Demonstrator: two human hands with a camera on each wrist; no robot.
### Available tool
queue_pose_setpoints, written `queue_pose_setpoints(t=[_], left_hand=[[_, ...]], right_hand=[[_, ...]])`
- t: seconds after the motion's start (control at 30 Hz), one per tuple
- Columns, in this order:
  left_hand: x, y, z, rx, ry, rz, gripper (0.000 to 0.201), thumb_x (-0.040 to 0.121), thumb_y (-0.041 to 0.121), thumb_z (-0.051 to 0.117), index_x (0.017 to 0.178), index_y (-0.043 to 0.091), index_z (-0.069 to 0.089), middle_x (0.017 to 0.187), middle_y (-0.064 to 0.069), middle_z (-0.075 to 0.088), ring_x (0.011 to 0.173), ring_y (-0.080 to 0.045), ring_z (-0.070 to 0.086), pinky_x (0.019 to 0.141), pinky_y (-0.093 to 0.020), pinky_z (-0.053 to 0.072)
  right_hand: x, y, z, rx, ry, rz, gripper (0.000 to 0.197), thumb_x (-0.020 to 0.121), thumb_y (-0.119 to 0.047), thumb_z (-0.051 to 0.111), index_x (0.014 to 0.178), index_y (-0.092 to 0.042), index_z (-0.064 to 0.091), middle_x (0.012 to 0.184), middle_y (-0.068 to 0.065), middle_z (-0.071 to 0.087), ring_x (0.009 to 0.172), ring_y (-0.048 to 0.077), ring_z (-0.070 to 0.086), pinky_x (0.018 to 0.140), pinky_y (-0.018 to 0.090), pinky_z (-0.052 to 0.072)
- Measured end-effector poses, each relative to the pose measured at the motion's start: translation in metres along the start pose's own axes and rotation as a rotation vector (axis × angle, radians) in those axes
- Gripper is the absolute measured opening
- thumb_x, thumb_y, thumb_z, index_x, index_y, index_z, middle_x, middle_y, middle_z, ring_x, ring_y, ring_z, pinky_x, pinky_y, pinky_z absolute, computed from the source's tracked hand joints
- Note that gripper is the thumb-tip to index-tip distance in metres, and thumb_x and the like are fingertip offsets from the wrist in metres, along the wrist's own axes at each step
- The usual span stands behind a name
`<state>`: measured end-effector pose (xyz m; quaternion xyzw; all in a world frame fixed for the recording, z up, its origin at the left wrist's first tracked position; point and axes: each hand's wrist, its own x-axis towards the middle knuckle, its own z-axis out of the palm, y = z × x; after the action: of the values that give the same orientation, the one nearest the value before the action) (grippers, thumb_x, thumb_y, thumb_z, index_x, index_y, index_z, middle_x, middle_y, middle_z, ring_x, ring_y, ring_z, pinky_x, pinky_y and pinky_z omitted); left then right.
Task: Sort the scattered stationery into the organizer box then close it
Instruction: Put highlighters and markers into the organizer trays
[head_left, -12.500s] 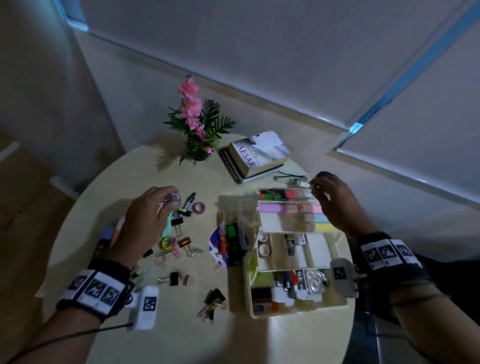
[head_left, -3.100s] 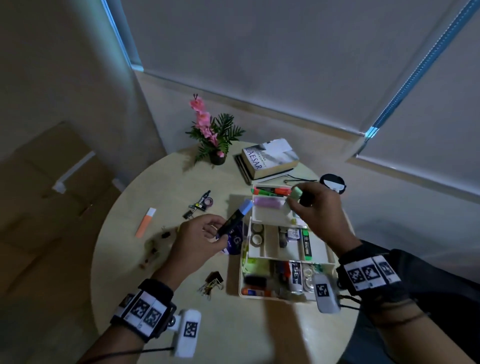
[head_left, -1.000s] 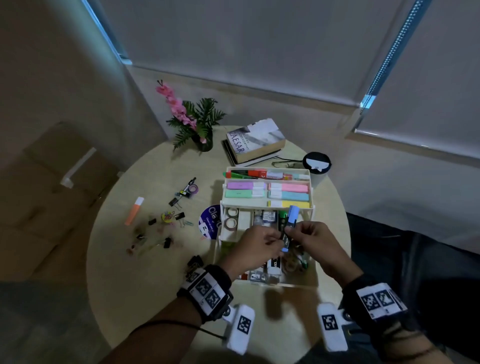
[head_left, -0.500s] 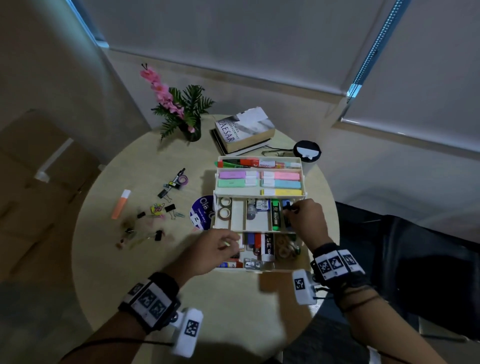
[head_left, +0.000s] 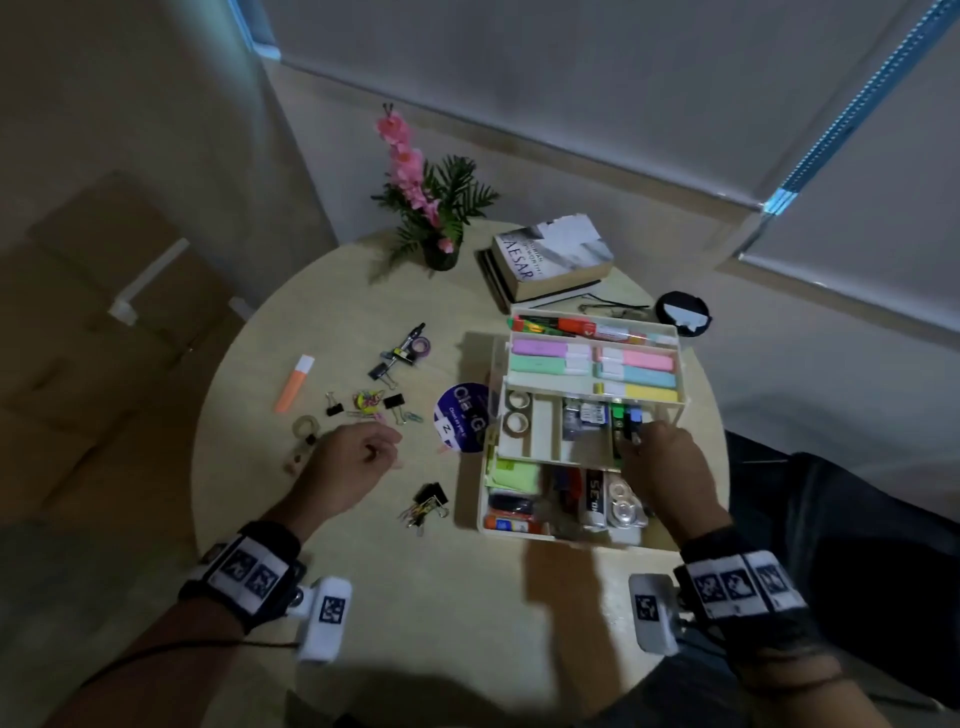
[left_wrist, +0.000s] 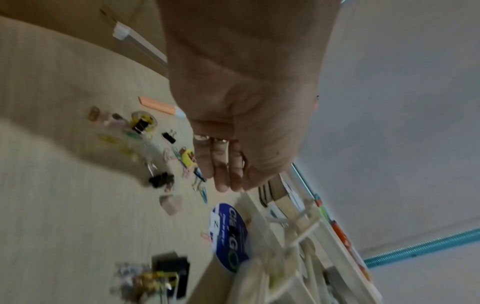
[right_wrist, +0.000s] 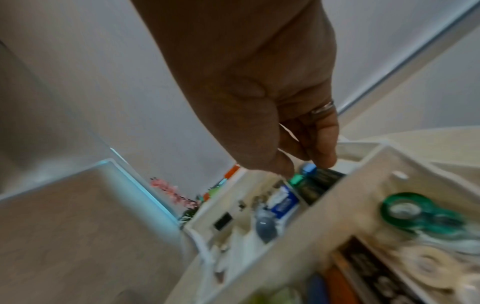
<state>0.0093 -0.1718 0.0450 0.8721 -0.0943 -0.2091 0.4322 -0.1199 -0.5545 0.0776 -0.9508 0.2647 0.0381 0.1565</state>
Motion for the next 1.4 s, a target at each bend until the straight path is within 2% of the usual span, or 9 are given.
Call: queue_pose_setpoints(t=[0.2,0.5,0.77,0.9,0.97,1.07,1.2,1.3,1.4], left_hand=[[0.045,-0.052,-0.07,0.307,0.274,-0.171,0.016,0.087,0.009,0.069,0.1,0.013,0.076,0.104,-0.011,0.077,0.096,-0.033,0.071,0.084,-0.035,0.057],[0.099,-0.122,-0.102,0.487,0.252,-0.312,0.045,0.089,0.04,0.075,0.115,0.005,0.067,0.117,-0.02,0.064,0.11,-0.042,0.063,0.087,-0.046,0.053],[0.113,-0.138,-0.115,0.469,0.245,-0.267,0.037,0.083,0.041,0.079,0.087,0.004,0.077,0.079,-0.011,0.074,0.077,-0.033,0.073,0.061,-0.036,0.057],[0.099,-0.119,-0.119,0.128,0.209,-0.193,0.018,0.085,0.027,0.083,0.073,0.016,0.075,0.063,0.006,0.067,0.06,-0.011,0.067,0.049,-0.019,0.043],[0.082,-0.099,-0.114,-0.106,0.112,-0.08,0.006,0.085,0.022,0.085,0.087,0.019,0.081,0.073,0.008,0.075,0.064,-0.001,0.07,0.055,-0.016,0.051],[0.06,-0.079,-0.091,-0.237,-0.123,0.062,0.021,0.082,0.031,0.088,0.101,0.023,0.083,0.086,0.008,0.081,0.081,-0.009,0.077,0.072,-0.03,0.063],[0.059,-0.066,-0.063,-0.242,-0.329,0.142,0.025,0.082,0.021,0.088,0.106,0.016,0.082,0.093,0.003,0.081,0.089,-0.014,0.078,0.084,-0.037,0.065],[0.079,-0.064,-0.069,-0.136,-0.27,0.151,0.024,0.084,0.019,0.085,0.108,0.018,0.079,0.1,0.006,0.079,0.092,-0.01,0.075,0.084,-0.028,0.061],[0.102,-0.07,-0.072,0.134,-0.085,0.132,0.044,0.079,0.019,0.087,0.12,0.02,0.071,0.116,0.0,0.071,0.102,-0.019,0.068,0.086,-0.034,0.059]], right_hand=[[-0.028,-0.089,-0.005,-0.022,-0.149,-0.289,0.018,0.094,-0.029,0.072,0.087,-0.013,0.077,0.08,0.007,0.076,0.072,0.027,0.072,0.066,0.038,0.059],[-0.037,-0.221,0.062,-0.03,-0.414,-0.515,0.02,0.1,-0.03,0.064,0.109,-0.017,0.076,0.102,0.002,0.078,0.093,0.022,0.073,0.079,0.035,0.058],[-0.04,-0.257,0.098,0.071,-0.451,-0.446,0.021,0.098,-0.034,0.067,0.114,-0.023,0.076,0.104,-0.005,0.078,0.09,0.012,0.072,0.082,0.037,0.06],[-0.035,-0.267,0.103,0.21,-0.4,-0.451,0.013,0.098,-0.021,0.066,0.09,-0.02,0.076,0.085,-0.007,0.076,0.072,0.005,0.067,0.07,0.031,0.057],[-0.03,-0.274,0.109,0.35,-0.373,-0.362,0.016,0.097,-0.032,0.066,0.094,-0.019,0.076,0.082,-0.007,0.075,0.07,0.005,0.068,0.07,0.031,0.057],[-0.024,-0.288,0.117,0.736,-0.453,-0.031,0.053,0.088,-0.061,0.068,0.116,-0.016,0.071,0.095,0.003,0.079,0.081,0.018,0.076,0.077,0.04,0.061],[-0.024,-0.289,0.119,0.961,-0.449,0.144,0.032,0.107,-0.029,0.058,0.1,-0.001,0.072,0.093,0.014,0.079,0.084,0.026,0.074,0.083,0.047,0.061],[-0.028,-0.274,0.107,0.862,-0.366,0.18,0.026,0.108,-0.025,0.056,0.095,-0.007,0.07,0.084,0.005,0.079,0.077,0.019,0.073,0.072,0.037,0.061],[-0.032,-0.255,0.092,0.757,-0.373,0.118,0.017,0.107,-0.026,0.058,0.1,-0.015,0.069,0.086,0.006,0.079,0.076,0.022,0.075,0.067,0.035,0.06]])
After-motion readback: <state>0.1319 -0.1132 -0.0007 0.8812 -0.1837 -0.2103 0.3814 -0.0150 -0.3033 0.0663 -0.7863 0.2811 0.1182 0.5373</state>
